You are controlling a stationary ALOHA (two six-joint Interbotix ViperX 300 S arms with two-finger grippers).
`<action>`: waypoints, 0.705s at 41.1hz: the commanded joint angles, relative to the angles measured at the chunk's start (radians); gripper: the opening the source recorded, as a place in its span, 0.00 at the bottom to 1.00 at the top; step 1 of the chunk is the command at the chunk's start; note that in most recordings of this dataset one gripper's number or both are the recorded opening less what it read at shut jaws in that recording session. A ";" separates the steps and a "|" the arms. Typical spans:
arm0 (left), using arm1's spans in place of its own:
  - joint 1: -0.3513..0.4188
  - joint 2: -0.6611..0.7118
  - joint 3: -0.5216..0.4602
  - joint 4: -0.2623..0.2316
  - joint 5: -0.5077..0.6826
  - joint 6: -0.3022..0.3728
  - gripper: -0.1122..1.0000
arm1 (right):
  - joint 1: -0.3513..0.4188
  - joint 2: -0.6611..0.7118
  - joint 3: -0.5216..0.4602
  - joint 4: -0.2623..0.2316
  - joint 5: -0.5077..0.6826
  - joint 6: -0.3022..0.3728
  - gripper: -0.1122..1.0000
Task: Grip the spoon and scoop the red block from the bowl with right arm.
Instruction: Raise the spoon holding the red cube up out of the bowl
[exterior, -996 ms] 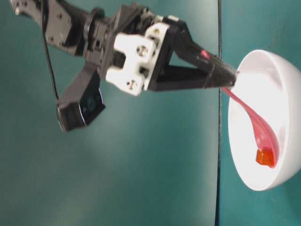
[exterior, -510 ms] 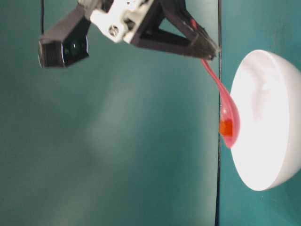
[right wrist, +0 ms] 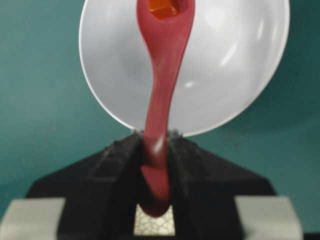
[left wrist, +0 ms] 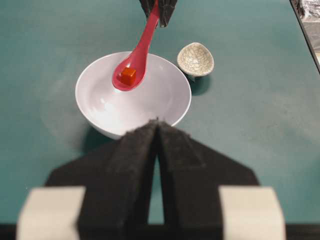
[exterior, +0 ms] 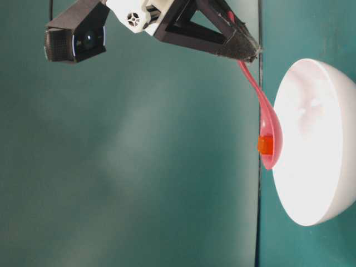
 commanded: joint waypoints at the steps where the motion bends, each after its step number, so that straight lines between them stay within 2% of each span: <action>1: 0.000 0.003 -0.037 0.002 -0.005 -0.002 0.10 | 0.003 -0.041 -0.023 0.003 -0.006 0.009 0.29; 15: 0.000 0.003 -0.037 0.002 0.008 0.000 0.10 | 0.002 -0.144 -0.064 0.002 0.012 0.014 0.29; 29: 0.000 0.003 -0.037 0.002 0.018 -0.002 0.10 | 0.003 -0.179 -0.141 0.000 0.129 0.015 0.29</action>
